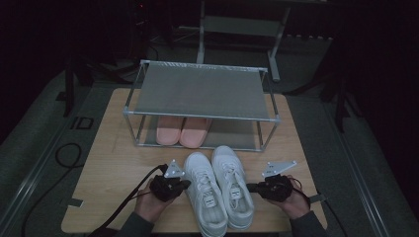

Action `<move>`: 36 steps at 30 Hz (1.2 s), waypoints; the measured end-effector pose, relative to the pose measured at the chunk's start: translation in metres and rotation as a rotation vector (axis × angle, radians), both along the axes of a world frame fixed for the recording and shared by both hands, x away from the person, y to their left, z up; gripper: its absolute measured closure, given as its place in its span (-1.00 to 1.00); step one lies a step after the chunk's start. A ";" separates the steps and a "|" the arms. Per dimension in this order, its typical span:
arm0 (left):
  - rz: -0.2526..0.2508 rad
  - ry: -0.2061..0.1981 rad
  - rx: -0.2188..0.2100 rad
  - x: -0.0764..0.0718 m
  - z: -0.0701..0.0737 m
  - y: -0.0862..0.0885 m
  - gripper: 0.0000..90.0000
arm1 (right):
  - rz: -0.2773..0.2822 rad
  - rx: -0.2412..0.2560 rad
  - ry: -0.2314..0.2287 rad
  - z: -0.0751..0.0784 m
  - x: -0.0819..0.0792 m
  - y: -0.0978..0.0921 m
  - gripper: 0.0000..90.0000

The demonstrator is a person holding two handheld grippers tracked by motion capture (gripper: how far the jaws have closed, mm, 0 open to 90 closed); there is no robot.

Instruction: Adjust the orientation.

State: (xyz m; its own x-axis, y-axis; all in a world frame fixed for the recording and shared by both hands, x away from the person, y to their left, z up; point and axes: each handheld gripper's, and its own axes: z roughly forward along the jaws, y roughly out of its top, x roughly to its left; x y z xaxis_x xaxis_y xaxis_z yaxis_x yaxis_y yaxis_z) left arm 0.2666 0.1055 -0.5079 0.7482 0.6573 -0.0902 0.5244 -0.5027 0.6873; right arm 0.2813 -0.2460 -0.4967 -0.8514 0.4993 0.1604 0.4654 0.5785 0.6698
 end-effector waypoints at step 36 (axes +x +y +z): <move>-0.001 -0.014 -0.048 0.034 0.015 0.021 1.00 | 0.122 0.037 -0.029 -0.010 -0.041 0.026 1.00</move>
State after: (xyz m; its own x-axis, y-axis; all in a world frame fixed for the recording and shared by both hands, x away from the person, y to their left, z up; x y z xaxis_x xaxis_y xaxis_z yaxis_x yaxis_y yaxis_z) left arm 0.3004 0.1268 -0.4933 0.7501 0.6520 -0.1107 0.5140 -0.4694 0.7180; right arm 0.2398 -0.2203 -0.5065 -0.9102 0.3856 0.1514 0.3732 0.6047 0.7036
